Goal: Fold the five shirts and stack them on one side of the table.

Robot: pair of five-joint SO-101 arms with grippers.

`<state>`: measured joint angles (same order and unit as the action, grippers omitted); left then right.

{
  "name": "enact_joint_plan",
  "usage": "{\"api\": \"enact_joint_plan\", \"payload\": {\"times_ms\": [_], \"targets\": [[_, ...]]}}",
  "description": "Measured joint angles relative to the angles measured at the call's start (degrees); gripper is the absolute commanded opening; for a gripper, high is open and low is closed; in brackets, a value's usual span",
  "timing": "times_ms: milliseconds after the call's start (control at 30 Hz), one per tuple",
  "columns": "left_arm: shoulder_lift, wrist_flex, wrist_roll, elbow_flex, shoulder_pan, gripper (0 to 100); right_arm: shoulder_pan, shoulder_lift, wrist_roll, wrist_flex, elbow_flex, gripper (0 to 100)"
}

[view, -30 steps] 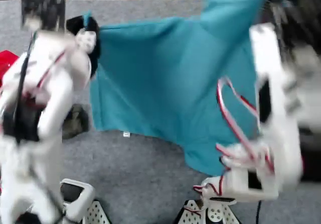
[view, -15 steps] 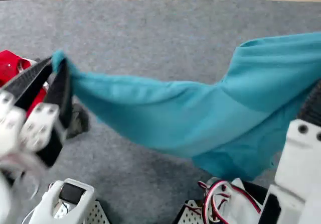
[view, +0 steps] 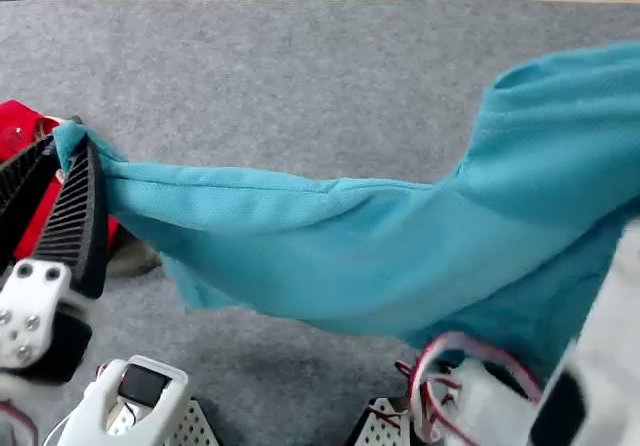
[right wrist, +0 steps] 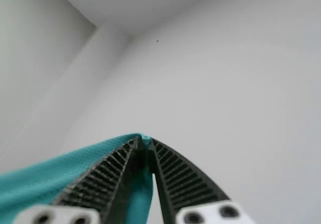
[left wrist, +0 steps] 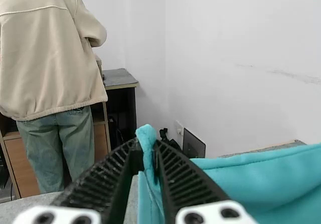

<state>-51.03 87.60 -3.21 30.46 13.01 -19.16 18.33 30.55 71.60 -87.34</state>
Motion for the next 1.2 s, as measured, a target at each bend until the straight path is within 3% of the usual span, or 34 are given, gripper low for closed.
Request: {"api": "enact_joint_plan", "payload": {"times_ms": [200, 300, 433, 533, 633, 700, 767, 867, 1033, 1200], "targets": [[0.09, -9.14, 0.0, -15.03, 0.0, 3, 0.0, -0.18, 0.18, -3.52, 18.02, 1.4], [0.18, -17.85, 0.0, -26.64, 0.0, 3, 0.09, -1.14, 0.18, -5.45, 27.96, 1.4], [1.93, -37.27, 0.0, -46.33, -1.85, 3, 0.44, -5.63, 0.35, -10.81, 42.64, 1.4], [8.35, -57.41, 0.0, -59.96, -4.75, 3, 0.7, -10.55, 1.14, -16.7, 52.4, 1.4], [19.34, -76.4, 0.0, -62.42, -6.68, 3, 0.79, -17.41, 1.14, -21.27, 55.65, 1.4], [28.22, -82.9, 0.0, -59.25, -7.21, 3, 0.79, -21.8, 1.05, -23.47, 55.65, 1.4], [38.24, -83.69, 0.0, -53.19, -7.47, 3, 0.79, -26.02, 1.05, -24.26, 54.86, 1.4], [52.57, -78.59, 0.0, -41.14, -7.47, 3, 0.79, -32.18, 1.05, -24.09, 51.69, 1.4], [65.85, -60.4, 0.0, -23.03, -7.47, 3, 0.79, -36.92, 1.14, -17.67, 44.04, 1.4], [67.34, -43.69, 0.0, -17.76, -7.47, 3, 0.79, -38.42, 1.14, -8.7, 40.62, 1.4]]}}
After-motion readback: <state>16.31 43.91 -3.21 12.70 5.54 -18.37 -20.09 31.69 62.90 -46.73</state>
